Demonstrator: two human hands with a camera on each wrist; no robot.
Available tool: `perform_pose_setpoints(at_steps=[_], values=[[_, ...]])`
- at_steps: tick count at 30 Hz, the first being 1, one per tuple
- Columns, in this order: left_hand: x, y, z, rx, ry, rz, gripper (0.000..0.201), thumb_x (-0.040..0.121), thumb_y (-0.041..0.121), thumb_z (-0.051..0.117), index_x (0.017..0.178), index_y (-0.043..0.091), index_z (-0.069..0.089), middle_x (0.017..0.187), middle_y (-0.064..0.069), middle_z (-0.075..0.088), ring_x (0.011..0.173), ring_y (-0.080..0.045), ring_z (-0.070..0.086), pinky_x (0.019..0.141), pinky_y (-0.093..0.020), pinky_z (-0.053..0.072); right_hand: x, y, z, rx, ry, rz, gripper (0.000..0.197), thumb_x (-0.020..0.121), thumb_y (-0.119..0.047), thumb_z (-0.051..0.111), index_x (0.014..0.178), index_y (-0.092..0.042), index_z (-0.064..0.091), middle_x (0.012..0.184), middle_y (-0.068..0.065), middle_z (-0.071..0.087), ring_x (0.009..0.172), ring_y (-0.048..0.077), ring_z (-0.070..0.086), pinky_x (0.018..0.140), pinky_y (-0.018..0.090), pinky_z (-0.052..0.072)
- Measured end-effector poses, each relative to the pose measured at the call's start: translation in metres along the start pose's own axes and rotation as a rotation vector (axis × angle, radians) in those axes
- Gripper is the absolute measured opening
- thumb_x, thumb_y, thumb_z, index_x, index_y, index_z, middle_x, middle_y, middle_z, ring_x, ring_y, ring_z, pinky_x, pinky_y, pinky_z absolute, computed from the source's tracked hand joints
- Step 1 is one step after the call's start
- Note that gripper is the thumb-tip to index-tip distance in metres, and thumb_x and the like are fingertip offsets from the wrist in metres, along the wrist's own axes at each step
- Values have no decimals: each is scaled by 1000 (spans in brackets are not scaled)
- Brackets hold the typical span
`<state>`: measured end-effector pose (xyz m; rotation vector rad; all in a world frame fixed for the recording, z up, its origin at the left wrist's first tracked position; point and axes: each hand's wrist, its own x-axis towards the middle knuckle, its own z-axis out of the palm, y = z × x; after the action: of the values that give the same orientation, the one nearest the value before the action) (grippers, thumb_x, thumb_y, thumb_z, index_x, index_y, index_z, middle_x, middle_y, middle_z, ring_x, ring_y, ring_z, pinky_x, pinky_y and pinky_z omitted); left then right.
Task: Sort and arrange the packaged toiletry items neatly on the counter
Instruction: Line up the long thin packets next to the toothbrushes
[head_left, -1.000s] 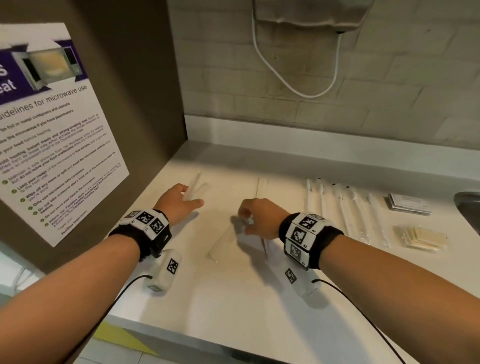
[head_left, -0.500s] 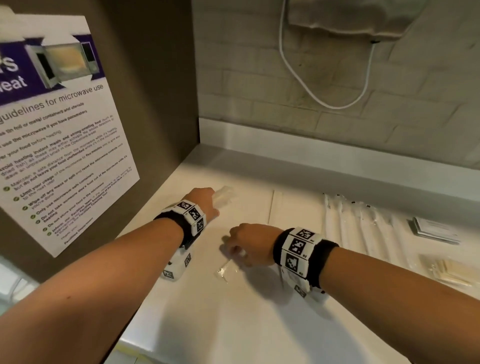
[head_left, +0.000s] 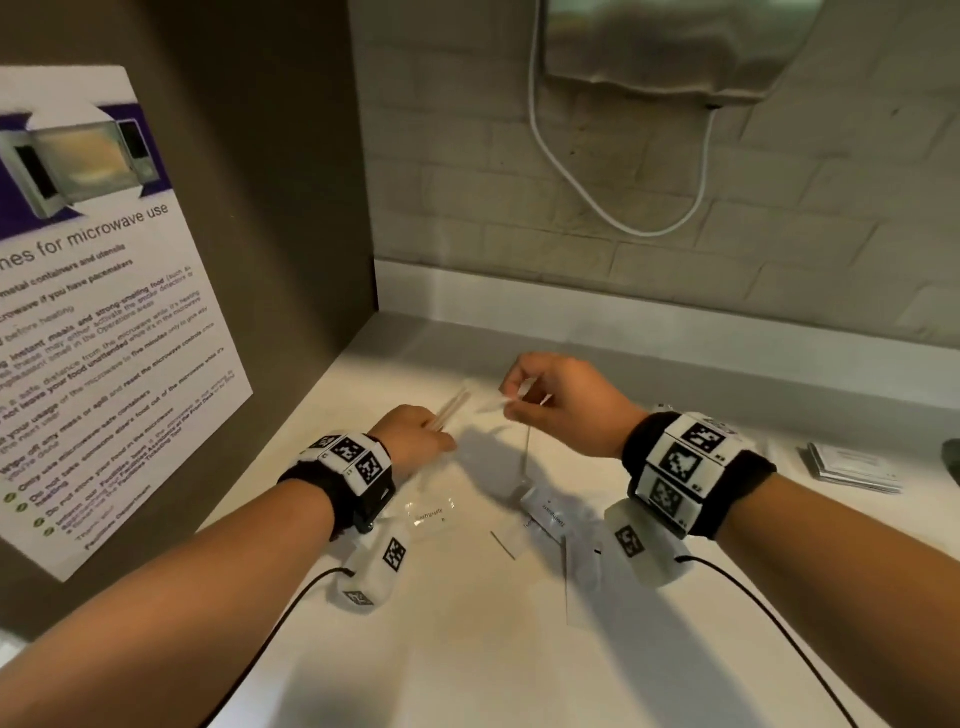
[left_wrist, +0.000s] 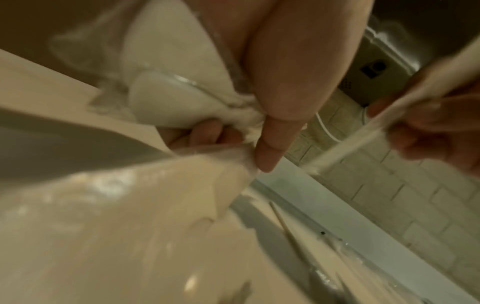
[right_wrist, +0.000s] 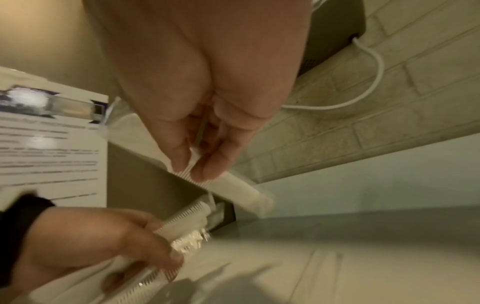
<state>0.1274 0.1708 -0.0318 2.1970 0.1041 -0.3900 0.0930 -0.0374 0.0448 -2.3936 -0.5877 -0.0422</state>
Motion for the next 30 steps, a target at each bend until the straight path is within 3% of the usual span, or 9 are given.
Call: perform_pose_setpoints(at_steps=[3,6,10,16,20,23,26,28,30], values=[[-5,16,1,-26,-18,95,20,90,28,62,91,8,61,79,-3,57,68,-17,50,64,-30,39,-1,12,-2,58,119,56,11,83,0,66,89,-9,68,81,-9,63,73,8,60,69,15,49],[-11,31,5,-172,-76,129,21,92,25,55,106,11,64,90,1,75,74,-14,59,70,-32,42,-7,18,2,123,99,88,21,81,5,65,96,-8,69,93,-5,65,85,9,62,75,9,51],[-12,39,15,-373,-87,129,22,98,30,50,111,15,59,92,-5,74,77,-18,67,68,-32,47,-16,18,12,183,-22,129,27,81,1,61,103,-14,68,104,-4,69,102,12,66,90,25,55],[-15,46,26,-379,-21,230,32,88,41,68,112,21,62,95,-2,70,80,-15,65,65,-29,47,-25,16,18,213,89,105,15,87,-5,64,83,-19,65,91,1,72,87,21,72,80,30,57],[-15,45,27,-370,32,252,36,83,33,75,114,20,61,104,-4,70,94,-19,68,88,-37,54,-27,20,20,294,168,201,37,80,-1,72,77,-25,43,101,9,66,82,33,72,76,45,58],[-18,41,26,-351,61,262,30,86,30,73,112,23,59,110,-5,68,103,-22,65,95,-38,51,-30,31,23,183,256,288,33,78,-18,78,88,-21,47,101,4,64,81,28,69,73,39,57],[-20,37,22,-383,94,257,35,88,26,71,121,23,58,111,-4,67,106,-22,63,93,-34,49,-36,43,28,-51,36,405,28,85,-37,69,102,-17,59,98,-1,62,86,17,60,68,23,48],[-22,33,18,-380,118,254,38,89,26,71,124,20,58,105,0,65,103,-20,63,89,-31,48,-44,50,37,-214,-196,442,27,91,-41,60,108,-20,64,105,0,66,91,16,59,74,22,46],[-24,28,16,-374,137,258,36,89,27,70,123,21,58,100,3,64,96,-16,62,81,-26,47,-54,55,46,-279,-281,439,29,92,-38,58,116,-22,66,112,1,67,95,17,60,83,27,48]])
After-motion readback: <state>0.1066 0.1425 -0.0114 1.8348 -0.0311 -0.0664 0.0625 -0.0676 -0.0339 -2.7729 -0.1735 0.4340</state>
